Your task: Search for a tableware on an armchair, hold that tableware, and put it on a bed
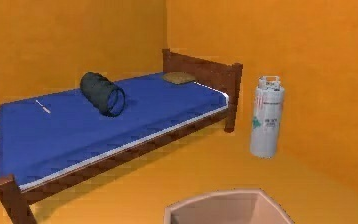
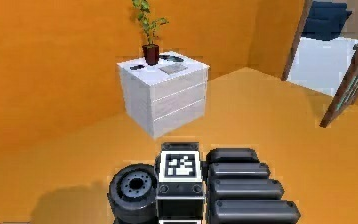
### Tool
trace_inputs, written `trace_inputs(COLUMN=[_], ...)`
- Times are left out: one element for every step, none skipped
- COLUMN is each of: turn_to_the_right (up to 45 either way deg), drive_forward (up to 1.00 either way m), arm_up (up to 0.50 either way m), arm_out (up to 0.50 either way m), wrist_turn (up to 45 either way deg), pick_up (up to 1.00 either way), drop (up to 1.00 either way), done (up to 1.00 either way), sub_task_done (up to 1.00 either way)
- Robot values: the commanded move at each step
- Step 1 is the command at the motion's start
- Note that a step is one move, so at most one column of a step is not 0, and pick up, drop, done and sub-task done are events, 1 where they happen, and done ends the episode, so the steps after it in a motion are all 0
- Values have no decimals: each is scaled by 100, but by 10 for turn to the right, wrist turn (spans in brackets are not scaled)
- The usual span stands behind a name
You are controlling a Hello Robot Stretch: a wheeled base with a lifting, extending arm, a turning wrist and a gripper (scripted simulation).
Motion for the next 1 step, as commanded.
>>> trace_inputs(turn_to_the_right=[30], drive_forward=[0], arm_up=[0], arm_out=[0], wrist_turn=[0], pick_up=[0], drop=[0], done=[0], sub_task_done=[0])
